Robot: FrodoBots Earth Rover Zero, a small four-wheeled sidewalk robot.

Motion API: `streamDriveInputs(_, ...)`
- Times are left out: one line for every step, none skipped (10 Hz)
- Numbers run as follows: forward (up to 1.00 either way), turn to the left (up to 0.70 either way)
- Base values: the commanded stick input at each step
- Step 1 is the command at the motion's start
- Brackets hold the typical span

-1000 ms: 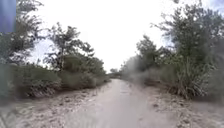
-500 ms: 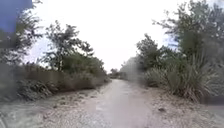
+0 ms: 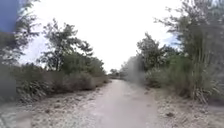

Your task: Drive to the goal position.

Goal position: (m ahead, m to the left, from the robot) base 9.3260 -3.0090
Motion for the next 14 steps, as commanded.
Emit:
streamDriveInputs(0.45, -0.06)
streamDriveInputs(0.45, -0.17)
streamDriveInputs(0.45, -0.19)
streamDriveInputs(0.45, -0.19)
streamDriveInputs(0.45, -0.19)
streamDriveInputs(0.45, -0.19)
streamDriveInputs(0.45, 0.0)
streamDriveInputs(0.45, 0.0)
streamDriveInputs(0.45, 0.0)
streamDriveInputs(0.45, 0.0)
streamDriveInputs(0.45, 0.0)
streamDriveInputs(0.45, 0.0)
streamDriveInputs(0.45, 0.0)
streamDriveInputs(0.45, 0.0)
